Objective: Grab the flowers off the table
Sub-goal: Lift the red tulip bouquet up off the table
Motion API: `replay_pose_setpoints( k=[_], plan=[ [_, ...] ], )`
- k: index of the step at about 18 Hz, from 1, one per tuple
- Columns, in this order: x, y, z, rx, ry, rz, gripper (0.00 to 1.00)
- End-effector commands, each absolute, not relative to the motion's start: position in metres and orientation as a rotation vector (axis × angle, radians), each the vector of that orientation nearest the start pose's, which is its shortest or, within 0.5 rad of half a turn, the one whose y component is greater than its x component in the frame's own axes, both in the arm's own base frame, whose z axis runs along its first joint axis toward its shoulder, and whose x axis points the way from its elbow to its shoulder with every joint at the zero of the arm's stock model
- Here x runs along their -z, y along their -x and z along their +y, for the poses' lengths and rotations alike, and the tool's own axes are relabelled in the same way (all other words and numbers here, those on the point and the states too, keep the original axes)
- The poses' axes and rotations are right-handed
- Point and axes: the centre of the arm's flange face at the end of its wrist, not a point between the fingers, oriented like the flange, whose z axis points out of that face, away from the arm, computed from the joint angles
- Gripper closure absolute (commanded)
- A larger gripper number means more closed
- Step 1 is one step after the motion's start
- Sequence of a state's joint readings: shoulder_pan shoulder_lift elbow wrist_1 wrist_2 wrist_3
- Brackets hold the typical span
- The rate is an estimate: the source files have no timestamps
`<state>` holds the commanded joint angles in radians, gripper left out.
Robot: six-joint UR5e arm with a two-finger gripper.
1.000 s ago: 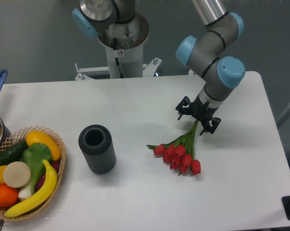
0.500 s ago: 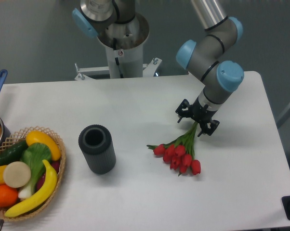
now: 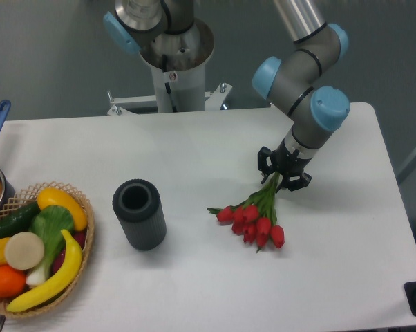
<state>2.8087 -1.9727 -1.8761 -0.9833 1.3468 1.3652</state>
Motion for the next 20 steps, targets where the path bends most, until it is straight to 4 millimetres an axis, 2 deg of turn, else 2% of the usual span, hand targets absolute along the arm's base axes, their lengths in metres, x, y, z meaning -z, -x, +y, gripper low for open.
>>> replay_pose_setpoints(
  k=[7, 13, 15, 18, 20],
  plan=[
    [-0.196, 0.471, 0.327, 0.251, 2.944, 0.113, 0.8],
    [-0.209, 0.47, 0.327, 0.223, 2.938, 0.115, 0.82],
    [-0.225, 0.468, 0.327, 0.182, 2.927, 0.122, 0.82],
    [-0.268, 0.465, 0.329, 0.076, 2.887, 0.137, 0.82],
    [-0.305, 0.463, 0.333, 0.021, 2.782, 0.137, 0.82]
  ],
)
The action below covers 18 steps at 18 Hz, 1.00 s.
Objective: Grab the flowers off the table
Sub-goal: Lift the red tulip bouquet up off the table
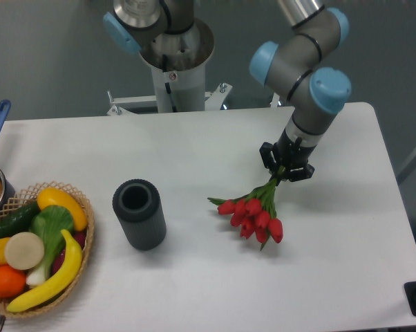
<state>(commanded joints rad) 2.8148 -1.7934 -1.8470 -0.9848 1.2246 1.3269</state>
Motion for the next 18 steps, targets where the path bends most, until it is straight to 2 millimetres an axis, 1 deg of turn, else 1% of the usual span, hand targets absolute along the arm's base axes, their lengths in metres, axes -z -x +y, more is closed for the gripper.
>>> replay_pose_setpoints(
  k=[4, 7, 8, 9, 11, 13, 18],
  plan=[
    [-0.367, 0.448, 0.34, -0.031, 2.58, 0.12, 0.82],
    [-0.399, 0.437, 0.347, -0.023, 2.447, 0.106, 0.82],
    [-0.41, 0.437, 0.346, -0.027, 2.421, 0.087, 0.82],
    [-0.419, 0.443, 0.343, -0.035, 2.401, 0.056, 0.82],
    [-0.439, 0.45, 0.344, -0.04, 2.35, 0.03, 0.82],
    [-0.444, 0.461, 0.331, -0.044, 2.324, -0.019, 0.82],
    [-0.444, 0.462, 0.329, -0.029, 2.294, -0.022, 0.82]
  ],
)
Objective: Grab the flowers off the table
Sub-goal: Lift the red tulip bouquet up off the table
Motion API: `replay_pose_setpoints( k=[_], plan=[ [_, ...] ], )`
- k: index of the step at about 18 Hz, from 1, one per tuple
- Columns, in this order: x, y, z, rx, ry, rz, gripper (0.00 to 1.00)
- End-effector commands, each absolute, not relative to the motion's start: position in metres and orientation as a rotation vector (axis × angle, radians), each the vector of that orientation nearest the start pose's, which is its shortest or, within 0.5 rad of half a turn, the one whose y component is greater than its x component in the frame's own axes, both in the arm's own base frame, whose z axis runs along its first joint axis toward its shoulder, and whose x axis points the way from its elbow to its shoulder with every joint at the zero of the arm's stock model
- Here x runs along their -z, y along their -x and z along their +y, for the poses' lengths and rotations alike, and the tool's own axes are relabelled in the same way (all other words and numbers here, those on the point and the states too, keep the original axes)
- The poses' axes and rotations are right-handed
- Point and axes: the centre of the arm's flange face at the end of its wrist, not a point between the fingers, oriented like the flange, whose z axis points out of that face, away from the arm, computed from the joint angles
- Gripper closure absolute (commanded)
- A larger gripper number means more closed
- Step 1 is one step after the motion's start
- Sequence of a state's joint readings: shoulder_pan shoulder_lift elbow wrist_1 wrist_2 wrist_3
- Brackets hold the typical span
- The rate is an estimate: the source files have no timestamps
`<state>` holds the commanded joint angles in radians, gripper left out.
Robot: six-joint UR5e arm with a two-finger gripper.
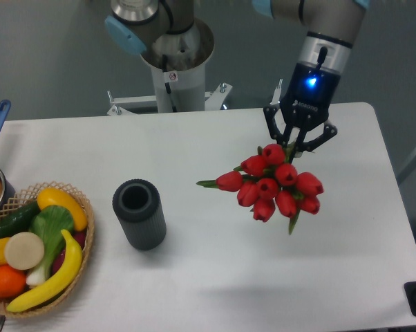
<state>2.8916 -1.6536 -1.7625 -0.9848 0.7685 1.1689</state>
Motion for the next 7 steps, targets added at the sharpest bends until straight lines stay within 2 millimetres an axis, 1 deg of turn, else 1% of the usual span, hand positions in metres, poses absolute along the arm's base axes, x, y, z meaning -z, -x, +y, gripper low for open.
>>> replay_pose_setpoints(
  k=[7],
  plan=[
    [-0.4458, 0.4611, 0.3289, -0.016, 2.266, -0.023, 0.82]
  ],
)
